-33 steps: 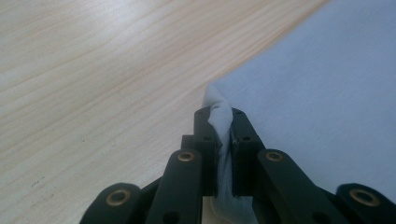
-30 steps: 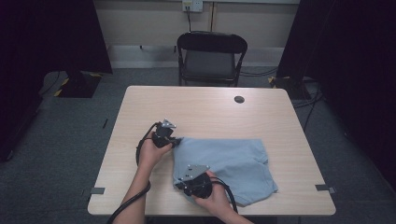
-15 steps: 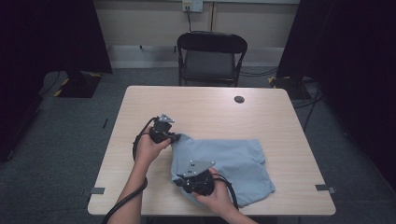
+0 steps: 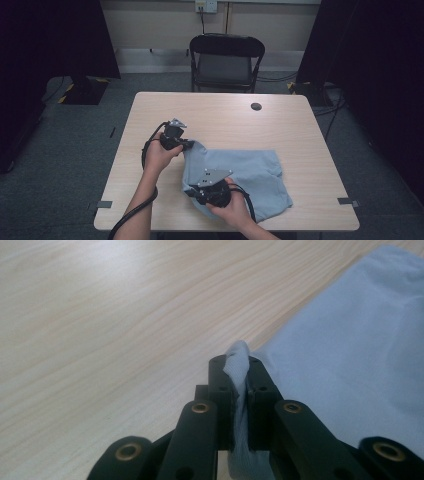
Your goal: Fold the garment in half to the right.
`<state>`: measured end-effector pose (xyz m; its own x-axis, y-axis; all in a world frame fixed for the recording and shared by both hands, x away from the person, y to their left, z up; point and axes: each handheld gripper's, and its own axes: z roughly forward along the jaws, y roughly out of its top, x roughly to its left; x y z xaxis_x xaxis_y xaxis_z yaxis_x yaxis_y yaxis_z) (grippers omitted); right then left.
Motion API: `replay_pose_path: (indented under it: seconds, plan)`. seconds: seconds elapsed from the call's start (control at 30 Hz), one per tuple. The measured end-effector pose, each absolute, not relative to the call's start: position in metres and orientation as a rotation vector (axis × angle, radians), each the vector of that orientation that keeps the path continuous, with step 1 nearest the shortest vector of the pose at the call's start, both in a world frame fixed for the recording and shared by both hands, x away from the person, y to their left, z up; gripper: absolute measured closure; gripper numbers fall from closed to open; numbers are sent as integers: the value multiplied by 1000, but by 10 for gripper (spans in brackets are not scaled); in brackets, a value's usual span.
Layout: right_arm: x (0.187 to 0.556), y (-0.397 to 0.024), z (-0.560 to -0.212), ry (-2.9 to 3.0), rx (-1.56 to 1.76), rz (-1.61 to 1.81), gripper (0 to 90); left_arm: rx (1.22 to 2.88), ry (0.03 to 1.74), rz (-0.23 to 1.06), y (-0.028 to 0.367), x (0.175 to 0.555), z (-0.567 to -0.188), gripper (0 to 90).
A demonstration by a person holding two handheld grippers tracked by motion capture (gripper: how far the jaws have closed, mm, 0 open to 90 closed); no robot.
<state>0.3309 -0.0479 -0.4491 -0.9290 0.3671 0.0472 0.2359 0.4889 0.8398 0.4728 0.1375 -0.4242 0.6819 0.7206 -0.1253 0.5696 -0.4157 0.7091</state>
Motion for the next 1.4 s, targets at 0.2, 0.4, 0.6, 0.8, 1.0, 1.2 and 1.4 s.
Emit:
replay_pose_path:
  seconds: [0.2, 0.4, 0.6, 0.8, 1.0, 1.2, 1.4]
  plan:
    - [333, -49, -438, 2569, 525, 1461, 811, 2115, 982, 271, 138, 473, -409, 849]
    - [333, -44, -427, 2559, 509, 1474, 811, 2111, 978, 286, 140, 474, -396, 849]
    - [334, -37, -420, 2543, 508, 1502, 811, 2106, 976, 303, 144, 473, -385, 849]
    - [335, -31, -412, 2537, 499, 1535, 810, 2086, 989, 314, 154, 470, -374, 849]
    - [333, -28, -402, 2516, 472, 1560, 811, 2085, 990, 323, 158, 468, -362, 849]
    - [334, -27, -393, 2499, 470, 1588, 811, 2087, 979, 343, 158, 467, -350, 849]
    - [337, -28, -385, 2483, 479, 1632, 811, 2078, 982, 348, 160, 468, -345, 849]
